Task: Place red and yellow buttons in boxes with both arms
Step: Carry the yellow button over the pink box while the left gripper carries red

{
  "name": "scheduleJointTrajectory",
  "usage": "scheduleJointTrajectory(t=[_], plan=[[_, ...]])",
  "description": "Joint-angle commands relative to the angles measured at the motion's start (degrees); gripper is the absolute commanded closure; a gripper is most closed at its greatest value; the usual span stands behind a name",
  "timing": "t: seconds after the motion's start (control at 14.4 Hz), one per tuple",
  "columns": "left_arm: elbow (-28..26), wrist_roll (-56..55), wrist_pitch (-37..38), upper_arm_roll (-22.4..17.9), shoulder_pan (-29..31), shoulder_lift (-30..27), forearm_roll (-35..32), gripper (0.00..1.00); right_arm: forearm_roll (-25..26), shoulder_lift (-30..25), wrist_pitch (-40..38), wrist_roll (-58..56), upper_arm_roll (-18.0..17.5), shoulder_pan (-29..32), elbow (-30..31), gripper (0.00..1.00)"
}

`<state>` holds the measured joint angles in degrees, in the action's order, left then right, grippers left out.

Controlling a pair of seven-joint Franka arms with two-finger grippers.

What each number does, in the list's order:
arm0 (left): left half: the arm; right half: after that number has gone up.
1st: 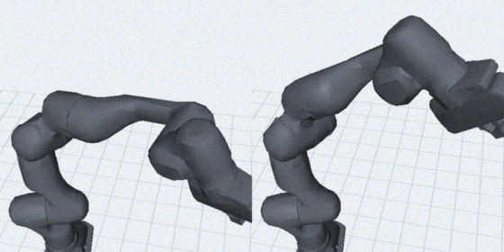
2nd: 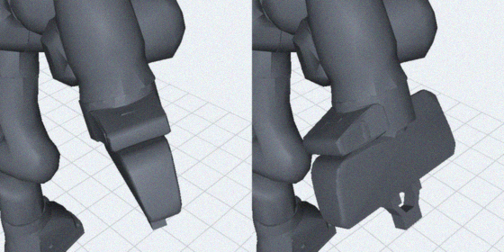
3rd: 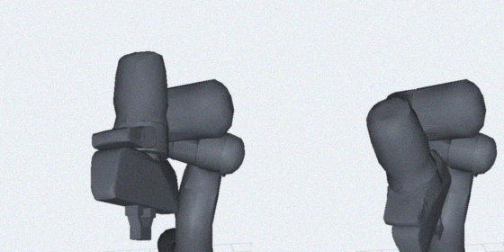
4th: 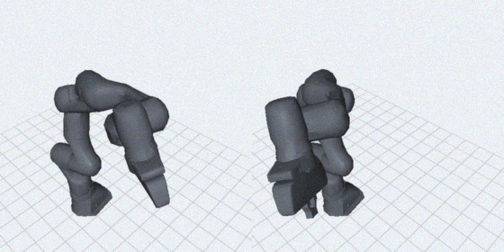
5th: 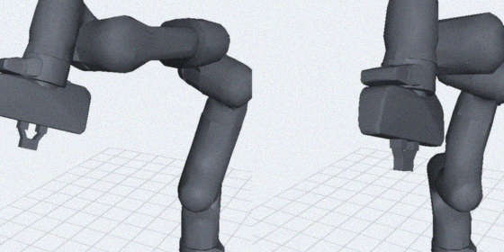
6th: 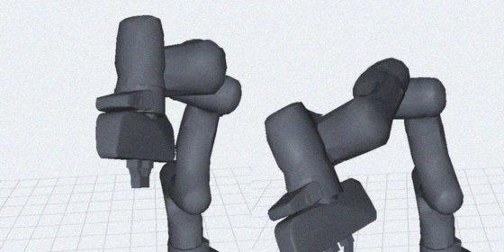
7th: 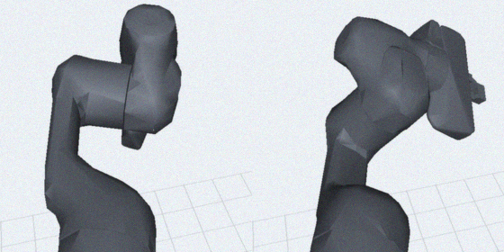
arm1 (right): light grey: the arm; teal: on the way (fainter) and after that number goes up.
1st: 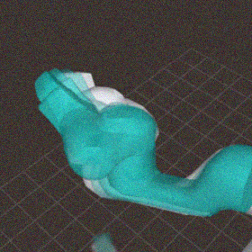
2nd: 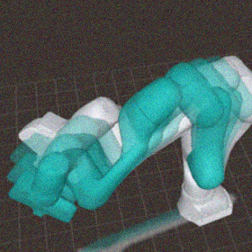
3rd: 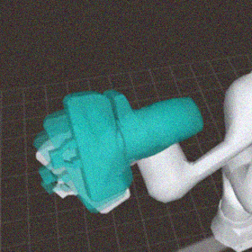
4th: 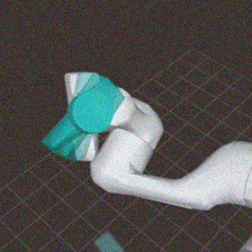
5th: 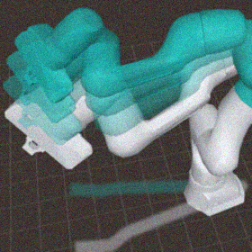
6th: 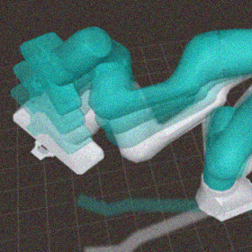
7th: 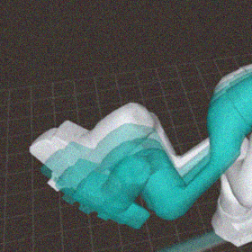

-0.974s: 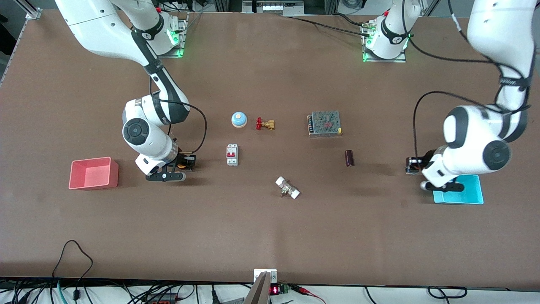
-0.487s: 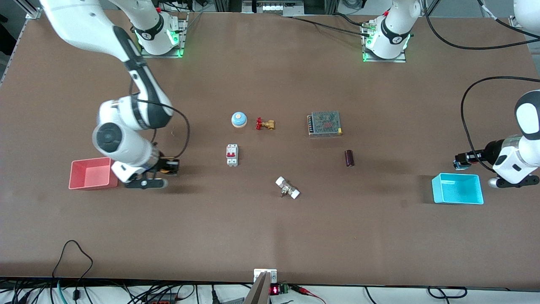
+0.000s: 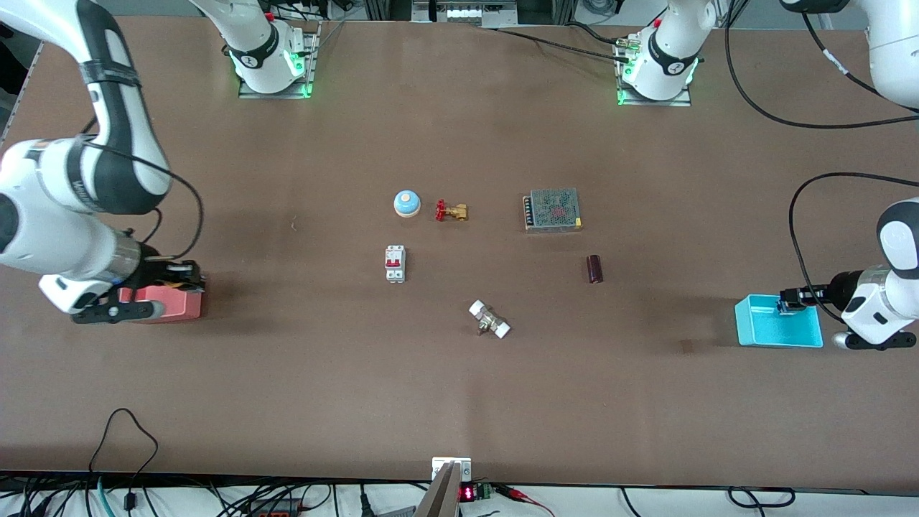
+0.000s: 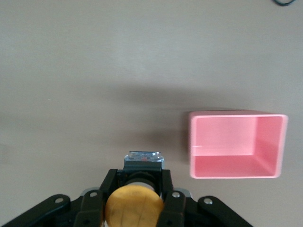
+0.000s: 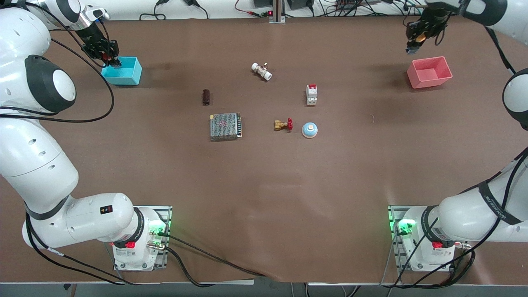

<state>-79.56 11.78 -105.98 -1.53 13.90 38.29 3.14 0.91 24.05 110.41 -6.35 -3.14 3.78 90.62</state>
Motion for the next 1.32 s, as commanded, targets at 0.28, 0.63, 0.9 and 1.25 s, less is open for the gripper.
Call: scheduleJointTrajectory(t=[0.28,0.63,0.9,1.25], plan=[[8.98,1.4,2.0,0.38,1.39,6.26,-0.24,0.81,-0.56,7.49,3.39,-10.85,3.84,5.18,-3.09,0.82],[9.25,1.58,1.3,0.38,1.57,8.99,-0.15,0.81,-0.56,11.36,12.36,-12.9,5.34,6.06,-1.34,0.82],[9.33,2.63,-1.77,0.47,1.39,10.75,-0.06,0.81,-0.65,11.98,17.73,-12.28,5.34,6.06,2.44,0.82],[9.42,2.81,-4.68,0.38,1.13,12.68,-0.06,0.81,-1.52,12.51,17.48,-11.93,4.9,6.06,3.15,0.82]])
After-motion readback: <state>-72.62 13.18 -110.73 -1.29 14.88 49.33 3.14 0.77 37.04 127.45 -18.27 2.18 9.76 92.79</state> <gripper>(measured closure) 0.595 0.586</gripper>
